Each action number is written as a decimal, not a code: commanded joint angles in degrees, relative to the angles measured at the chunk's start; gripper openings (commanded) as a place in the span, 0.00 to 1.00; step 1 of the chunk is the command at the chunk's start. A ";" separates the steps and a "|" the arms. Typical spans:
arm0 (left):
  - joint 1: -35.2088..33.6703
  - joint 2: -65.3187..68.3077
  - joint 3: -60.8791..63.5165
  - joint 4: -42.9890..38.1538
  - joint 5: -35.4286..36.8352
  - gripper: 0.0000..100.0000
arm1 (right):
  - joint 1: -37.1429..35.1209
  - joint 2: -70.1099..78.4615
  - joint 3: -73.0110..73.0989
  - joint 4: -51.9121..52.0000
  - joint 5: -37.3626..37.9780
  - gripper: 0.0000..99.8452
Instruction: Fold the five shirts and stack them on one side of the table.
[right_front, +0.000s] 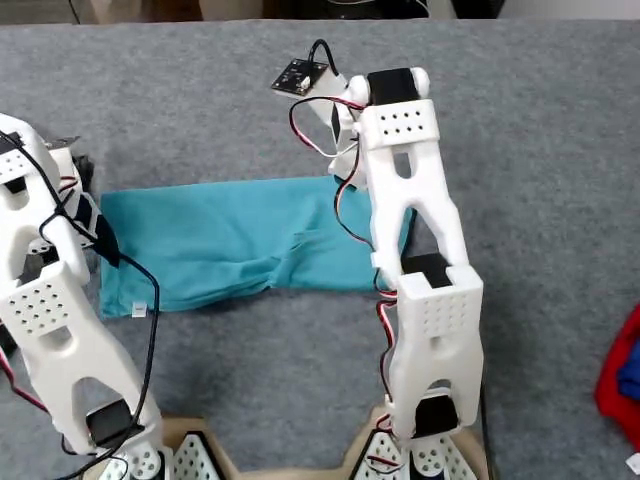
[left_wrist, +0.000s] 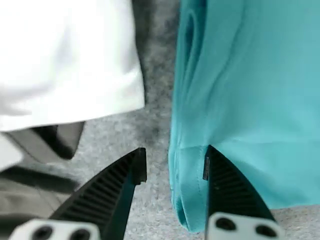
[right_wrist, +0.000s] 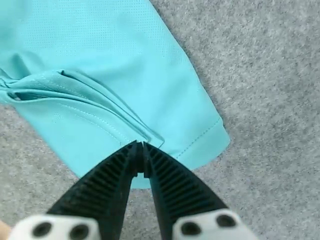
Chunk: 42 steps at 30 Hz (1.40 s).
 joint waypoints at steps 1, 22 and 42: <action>-0.35 1.80 -2.81 0.26 -0.35 0.20 | 1.10 -0.48 -2.95 0.97 -0.18 0.01; 3.60 5.49 -2.11 0.53 2.20 0.05 | 1.01 -0.48 -3.30 0.97 -0.18 0.01; 6.24 -5.32 -2.55 0.53 4.92 0.02 | 4.97 -7.16 -3.47 0.70 -0.70 0.01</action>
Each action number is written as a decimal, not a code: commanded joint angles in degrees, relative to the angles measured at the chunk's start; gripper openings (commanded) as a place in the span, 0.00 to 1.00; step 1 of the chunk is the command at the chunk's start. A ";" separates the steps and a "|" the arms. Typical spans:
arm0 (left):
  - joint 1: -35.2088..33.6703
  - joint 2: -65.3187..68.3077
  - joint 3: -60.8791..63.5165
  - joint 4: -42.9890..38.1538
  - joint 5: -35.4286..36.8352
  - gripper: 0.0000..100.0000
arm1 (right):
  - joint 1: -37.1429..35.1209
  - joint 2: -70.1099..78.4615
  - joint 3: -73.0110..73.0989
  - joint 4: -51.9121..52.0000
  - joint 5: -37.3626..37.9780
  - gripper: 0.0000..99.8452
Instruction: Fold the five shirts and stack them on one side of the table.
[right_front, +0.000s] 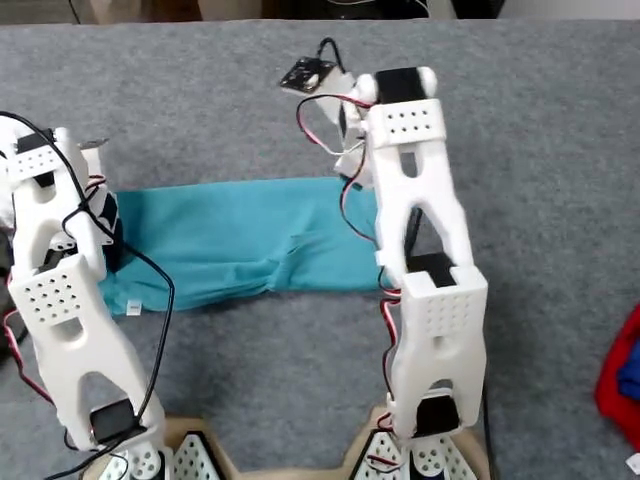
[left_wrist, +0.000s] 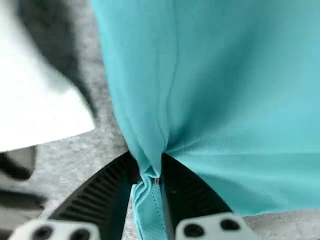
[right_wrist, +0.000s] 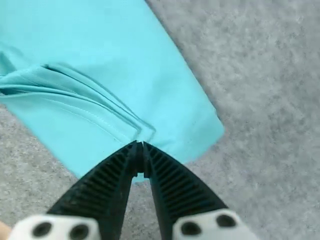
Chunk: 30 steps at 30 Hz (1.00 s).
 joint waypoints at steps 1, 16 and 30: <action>2.29 -8.75 -1.32 0.53 0.79 0.02 | 3.38 -7.96 -3.47 0.70 -1.32 0.01; 22.68 -27.65 9.93 0.53 7.12 0.02 | 26.51 -9.98 -3.03 -20.66 -16.18 0.01; 38.07 -28.88 2.73 0.53 16.97 0.02 | 38.99 10.59 -3.56 -40.53 -31.65 0.01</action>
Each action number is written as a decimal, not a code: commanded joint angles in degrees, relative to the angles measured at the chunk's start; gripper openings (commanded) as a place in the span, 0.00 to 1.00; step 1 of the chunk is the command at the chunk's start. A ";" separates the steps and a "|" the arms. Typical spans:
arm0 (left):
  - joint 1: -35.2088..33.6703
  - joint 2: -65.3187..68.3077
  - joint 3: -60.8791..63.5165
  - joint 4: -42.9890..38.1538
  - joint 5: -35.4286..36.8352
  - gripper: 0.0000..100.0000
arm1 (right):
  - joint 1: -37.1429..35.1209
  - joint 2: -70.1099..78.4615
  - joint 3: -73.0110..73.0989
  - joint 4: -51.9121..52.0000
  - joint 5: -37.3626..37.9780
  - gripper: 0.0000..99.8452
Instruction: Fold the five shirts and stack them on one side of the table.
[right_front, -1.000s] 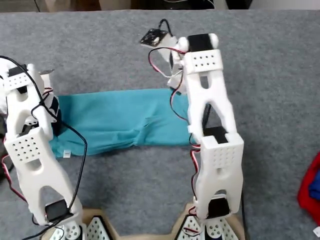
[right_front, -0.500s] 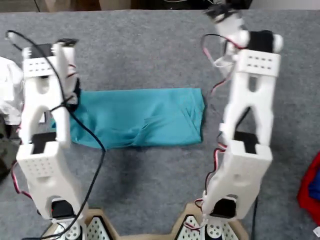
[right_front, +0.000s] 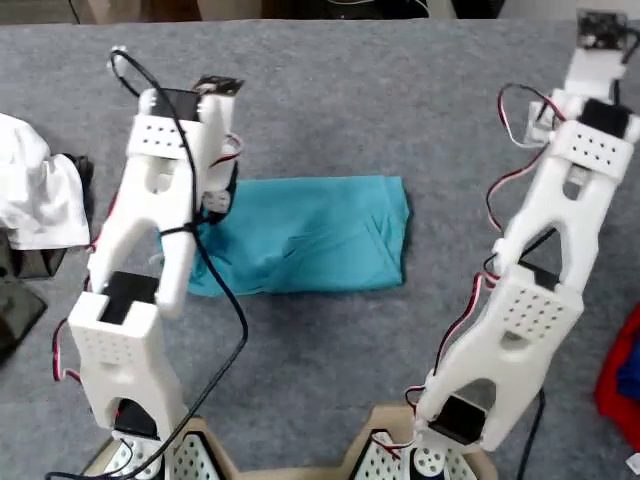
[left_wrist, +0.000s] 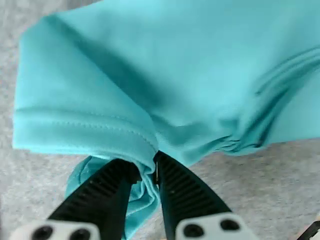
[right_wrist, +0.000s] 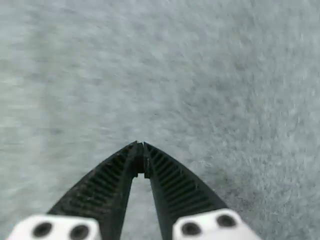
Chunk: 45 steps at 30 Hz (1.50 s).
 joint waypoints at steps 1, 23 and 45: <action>5.01 -3.30 -6.24 0.53 1.67 0.02 | 2.15 1.89 -4.18 -3.60 -0.70 0.01; 24.00 -1.19 -17.58 -1.05 5.19 0.02 | 2.33 2.33 -5.93 -3.16 -0.18 0.01; 30.51 21.32 -43.43 -1.14 9.58 0.02 | 2.33 2.33 -5.93 -3.16 -0.09 0.01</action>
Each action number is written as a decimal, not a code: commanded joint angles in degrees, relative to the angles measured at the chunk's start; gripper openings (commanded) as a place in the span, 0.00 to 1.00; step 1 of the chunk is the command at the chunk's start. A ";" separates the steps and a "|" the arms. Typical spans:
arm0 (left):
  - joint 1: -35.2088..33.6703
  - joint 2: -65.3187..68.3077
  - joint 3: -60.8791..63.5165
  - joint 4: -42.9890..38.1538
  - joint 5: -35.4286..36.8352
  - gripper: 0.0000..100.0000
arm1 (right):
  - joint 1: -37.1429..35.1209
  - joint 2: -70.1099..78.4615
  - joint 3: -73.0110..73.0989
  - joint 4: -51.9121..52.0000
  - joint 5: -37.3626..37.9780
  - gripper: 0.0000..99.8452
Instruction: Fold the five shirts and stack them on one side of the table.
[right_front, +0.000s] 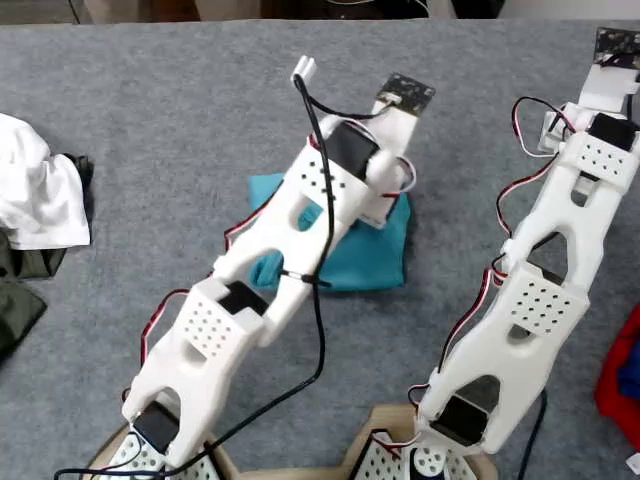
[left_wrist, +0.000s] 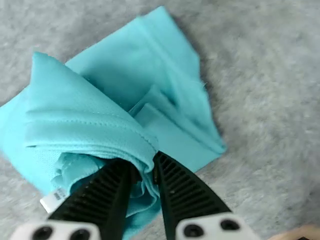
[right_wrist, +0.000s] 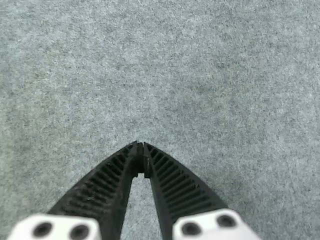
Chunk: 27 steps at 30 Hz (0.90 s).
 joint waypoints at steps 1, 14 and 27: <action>2.64 -0.57 -4.31 -0.53 0.18 0.02 | 1.01 -0.48 -2.77 -0.97 0.00 0.01; 4.31 4.35 -4.75 -3.52 0.09 0.02 | 1.01 -0.48 -2.77 -0.97 0.00 0.01; 0.53 3.91 -4.84 -3.96 4.22 0.25 | 0.66 -0.48 -2.77 -0.79 0.00 0.01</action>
